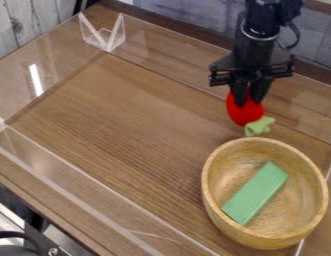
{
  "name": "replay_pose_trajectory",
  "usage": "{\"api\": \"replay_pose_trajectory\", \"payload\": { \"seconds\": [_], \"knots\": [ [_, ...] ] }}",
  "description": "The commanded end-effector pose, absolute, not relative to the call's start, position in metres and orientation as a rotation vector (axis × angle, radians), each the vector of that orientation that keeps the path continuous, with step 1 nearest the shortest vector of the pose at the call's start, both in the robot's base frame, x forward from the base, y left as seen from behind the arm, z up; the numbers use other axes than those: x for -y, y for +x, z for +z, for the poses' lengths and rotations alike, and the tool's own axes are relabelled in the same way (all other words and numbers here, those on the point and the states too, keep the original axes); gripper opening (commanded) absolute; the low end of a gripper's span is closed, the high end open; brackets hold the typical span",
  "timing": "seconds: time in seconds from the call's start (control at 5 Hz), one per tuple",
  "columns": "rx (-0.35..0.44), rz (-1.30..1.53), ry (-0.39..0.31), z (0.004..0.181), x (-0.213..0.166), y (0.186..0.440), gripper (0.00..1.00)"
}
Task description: Move the red fruit to the right
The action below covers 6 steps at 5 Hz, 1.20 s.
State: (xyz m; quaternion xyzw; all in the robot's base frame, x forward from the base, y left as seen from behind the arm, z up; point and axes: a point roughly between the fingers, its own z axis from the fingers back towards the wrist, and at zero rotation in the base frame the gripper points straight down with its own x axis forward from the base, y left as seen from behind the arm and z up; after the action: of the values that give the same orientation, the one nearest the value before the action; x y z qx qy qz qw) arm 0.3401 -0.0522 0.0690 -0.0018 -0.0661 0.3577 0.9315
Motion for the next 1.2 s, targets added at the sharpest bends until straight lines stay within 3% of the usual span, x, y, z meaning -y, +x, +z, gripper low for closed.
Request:
{"api": "replay_pose_trajectory", "payload": {
  "seconds": [0.0, 0.6, 1.0],
  "knots": [
    [0.171, 0.756, -0.059, 0.089, 0.056, 0.352, 1.00],
    [0.117, 0.752, -0.142, 0.089, 0.031, 0.369, 1.00],
    [0.101, 0.710, -0.168, 0.106, 0.047, 0.356, 1.00]
  ]
}}
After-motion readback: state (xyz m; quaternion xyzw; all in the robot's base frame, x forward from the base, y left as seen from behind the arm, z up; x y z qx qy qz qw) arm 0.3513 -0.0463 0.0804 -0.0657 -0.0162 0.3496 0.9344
